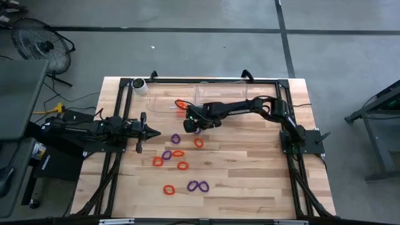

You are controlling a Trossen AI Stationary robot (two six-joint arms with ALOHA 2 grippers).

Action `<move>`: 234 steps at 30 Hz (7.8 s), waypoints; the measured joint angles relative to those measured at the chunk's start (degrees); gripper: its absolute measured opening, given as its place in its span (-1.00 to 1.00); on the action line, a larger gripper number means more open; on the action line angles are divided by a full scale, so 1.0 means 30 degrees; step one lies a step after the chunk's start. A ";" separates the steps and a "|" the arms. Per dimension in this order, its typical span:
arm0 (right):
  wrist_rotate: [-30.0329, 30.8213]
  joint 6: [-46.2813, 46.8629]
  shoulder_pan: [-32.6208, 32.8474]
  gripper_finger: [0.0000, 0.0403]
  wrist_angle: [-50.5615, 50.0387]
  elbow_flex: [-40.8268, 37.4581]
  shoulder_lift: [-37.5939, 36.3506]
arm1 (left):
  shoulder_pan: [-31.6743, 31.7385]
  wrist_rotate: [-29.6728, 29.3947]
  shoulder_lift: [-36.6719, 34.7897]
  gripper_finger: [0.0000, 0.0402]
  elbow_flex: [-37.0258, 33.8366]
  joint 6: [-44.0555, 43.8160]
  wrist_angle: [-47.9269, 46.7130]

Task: Sort spring keychains
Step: Put the violet spring keychain into the right bin, then put the orange spring keychain into the left bin

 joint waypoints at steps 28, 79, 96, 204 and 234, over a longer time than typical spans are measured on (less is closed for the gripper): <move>0.1298 0.0546 0.0696 0.28 -0.3821 0.1612 -0.0500 | 0.0000 0.0000 0.0007 -0.99 0.0000 -0.0003 0.0002; 0.2920 0.3024 0.1603 0.28 -0.6023 0.1648 0.0862 | 0.0007 0.0000 0.0000 -0.99 0.0000 -0.0003 -0.0005; 0.2566 0.1168 0.3249 0.28 -0.8366 0.1573 0.0848 | 0.0000 0.0000 0.0004 -0.99 0.0000 0.0001 -0.0002; 0.9665 -1.7916 -0.4051 -0.17 -0.8214 0.0228 -0.7473 | 0.0003 0.0000 0.0003 -0.99 0.0000 -0.0002 0.0001; 0.3784 -1.6510 0.5183 0.04 -0.6083 0.0264 -0.7132 | 0.0000 0.0000 0.0000 -0.99 0.0000 0.0003 -0.0003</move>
